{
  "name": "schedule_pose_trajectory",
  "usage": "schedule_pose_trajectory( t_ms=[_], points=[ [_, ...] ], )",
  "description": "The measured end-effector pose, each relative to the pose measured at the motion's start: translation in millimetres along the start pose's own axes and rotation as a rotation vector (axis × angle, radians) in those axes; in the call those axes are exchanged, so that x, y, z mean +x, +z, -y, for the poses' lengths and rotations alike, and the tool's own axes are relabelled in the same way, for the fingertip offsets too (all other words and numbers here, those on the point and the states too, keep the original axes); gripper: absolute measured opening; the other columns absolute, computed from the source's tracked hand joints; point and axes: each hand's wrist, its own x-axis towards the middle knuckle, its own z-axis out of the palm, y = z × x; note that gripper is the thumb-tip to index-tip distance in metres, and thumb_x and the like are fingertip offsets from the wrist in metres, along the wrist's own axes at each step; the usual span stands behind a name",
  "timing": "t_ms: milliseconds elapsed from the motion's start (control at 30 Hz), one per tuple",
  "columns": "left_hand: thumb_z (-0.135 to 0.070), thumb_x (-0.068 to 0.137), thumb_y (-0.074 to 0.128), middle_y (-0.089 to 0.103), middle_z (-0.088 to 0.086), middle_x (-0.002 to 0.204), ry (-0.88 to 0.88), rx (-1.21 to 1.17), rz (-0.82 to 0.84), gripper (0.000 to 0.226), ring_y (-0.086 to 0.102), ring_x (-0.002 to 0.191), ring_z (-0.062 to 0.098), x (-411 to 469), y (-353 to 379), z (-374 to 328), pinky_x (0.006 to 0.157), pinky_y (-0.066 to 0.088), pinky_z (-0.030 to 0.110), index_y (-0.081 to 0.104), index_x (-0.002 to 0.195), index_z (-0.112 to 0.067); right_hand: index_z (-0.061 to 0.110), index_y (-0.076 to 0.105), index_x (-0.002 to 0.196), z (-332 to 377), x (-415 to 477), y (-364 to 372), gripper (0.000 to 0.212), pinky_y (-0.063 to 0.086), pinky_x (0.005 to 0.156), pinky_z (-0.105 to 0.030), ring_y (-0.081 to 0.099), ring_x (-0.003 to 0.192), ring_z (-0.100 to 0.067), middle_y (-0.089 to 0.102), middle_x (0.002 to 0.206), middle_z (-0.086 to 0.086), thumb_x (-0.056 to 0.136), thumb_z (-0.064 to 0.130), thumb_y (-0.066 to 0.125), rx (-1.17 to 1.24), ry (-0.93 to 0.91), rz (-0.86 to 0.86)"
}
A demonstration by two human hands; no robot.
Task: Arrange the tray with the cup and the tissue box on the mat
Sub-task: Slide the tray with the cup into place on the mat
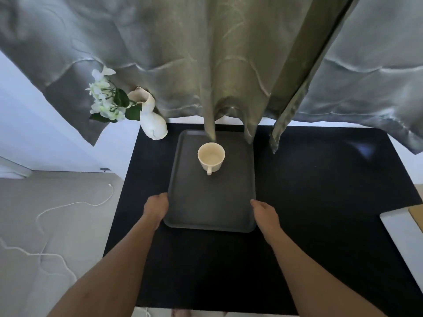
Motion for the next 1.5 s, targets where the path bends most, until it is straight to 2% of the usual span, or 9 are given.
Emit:
schedule_pose_trajectory(
  t_ms=[200, 400, 533, 867, 1000, 1100, 1200, 1300, 1500],
  points=[
    [-0.030, 0.087, 0.044, 0.067, 0.023, 0.109, -0.005, 0.010, -0.056, 0.045, 0.061, 0.101, 0.040, -9.1, -1.0, -21.2, 0.081, 0.045, 0.041, 0.067, 0.106, 0.004, 0.008, 0.060, 0.121, 11.3, 14.1, 5.3, 0.043, 0.043, 0.104, -0.046, 0.051, 0.091, -0.019, 0.053, 0.090, 0.002, 0.098, 0.040, 0.045, 0.009, -0.016, 0.028],
    [-0.026, 0.091, 0.041, 0.066, 0.018, 0.104, 0.053, 0.011, -0.110, 0.039, 0.059, 0.095, 0.036, -13.3, -2.3, -31.8, 0.078, 0.042, 0.038, 0.068, 0.100, 0.002, 0.018, 0.056, 0.125, 17.6, 15.5, 11.5, 0.039, 0.042, 0.105, -0.046, 0.050, 0.101, -0.018, 0.055, 0.102, 0.005, 0.098, 0.042, 0.043, 0.027, -0.060, 0.062],
    [-0.024, 0.094, 0.041, 0.064, 0.016, 0.103, 0.072, -0.042, -0.156, 0.034, 0.054, 0.090, 0.031, -21.8, 10.3, -31.0, 0.079, 0.041, 0.037, 0.066, 0.097, -0.001, 0.020, 0.048, 0.139, 22.9, 26.1, -3.0, 0.051, 0.040, 0.108, -0.049, 0.050, 0.121, -0.022, 0.053, 0.133, -0.003, 0.096, 0.047, 0.043, 0.011, -0.084, 0.126],
    [-0.032, 0.099, 0.043, 0.053, 0.012, 0.144, 0.207, 0.018, -0.113, 0.049, 0.048, 0.132, 0.034, -31.9, 17.8, -46.3, 0.111, 0.037, 0.044, 0.050, 0.141, -0.010, 0.020, 0.045, 0.143, 42.0, 29.3, -2.6, 0.055, 0.038, 0.112, -0.048, 0.047, 0.130, -0.021, 0.050, 0.141, -0.001, 0.095, 0.048, 0.045, 0.043, -0.177, 0.188],
    [-0.033, 0.097, 0.045, 0.066, 0.009, 0.125, 0.310, 0.021, -0.038, 0.035, 0.059, 0.117, 0.031, -51.5, 22.7, -56.6, 0.103, 0.044, 0.044, 0.065, 0.118, -0.014, 0.017, 0.051, 0.136, 50.8, 23.6, -3.7, 0.053, 0.041, 0.110, -0.047, 0.050, 0.109, -0.014, 0.051, 0.112, 0.004, 0.095, 0.050, 0.043, 0.010, -0.253, 0.196],
    [-0.031, 0.097, 0.044, 0.070, 0.010, 0.107, 0.391, 0.034, 0.007, 0.025, 0.065, 0.102, 0.029, -73.1, 22.5, -59.3, 0.099, 0.047, 0.044, 0.064, 0.087, -0.019, 0.018, 0.056, 0.125, 49.0, 5.7, -8.7, 0.043, 0.044, 0.105, -0.047, 0.055, 0.110, -0.017, 0.057, 0.111, 0.003, 0.098, 0.047, 0.041, 0.013, -0.288, 0.174],
    [-0.027, 0.098, 0.044, 0.071, 0.008, 0.087, 0.452, 0.045, 0.062, 0.030, 0.066, 0.079, 0.025, -93.7, 25.3, -58.8, 0.081, 0.051, 0.037, 0.065, 0.083, -0.012, 0.019, 0.063, 0.099, 38.3, -13.2, -18.3, 0.029, 0.049, 0.098, -0.045, 0.061, 0.099, -0.020, 0.064, 0.103, -0.005, 0.099, 0.040, 0.042, -0.018, -0.318, 0.141],
    [-0.021, 0.100, 0.045, 0.062, 0.006, 0.068, 0.500, 0.094, 0.129, 0.031, 0.054, 0.053, 0.018, -111.5, 30.3, -57.7, 0.057, 0.045, 0.029, 0.062, 0.080, -0.005, 0.020, 0.064, 0.099, 22.4, -30.6, -33.7, 0.021, 0.051, 0.089, -0.037, 0.063, 0.093, -0.017, 0.066, 0.098, -0.005, 0.100, 0.027, 0.044, -0.061, -0.344, 0.105],
    [-0.018, 0.099, 0.048, 0.063, 0.006, 0.068, 0.582, 0.147, 0.171, 0.029, 0.057, 0.056, 0.016, -154.2, 49.4, -38.9, 0.055, 0.049, 0.024, 0.064, 0.077, -0.008, 0.021, 0.062, 0.103, -21.0, -58.4, -68.8, 0.017, 0.048, 0.077, -0.028, 0.064, 0.089, -0.014, 0.066, 0.097, -0.003, 0.099, 0.022, 0.046, -0.097, -0.337, -0.023]
  ],
)
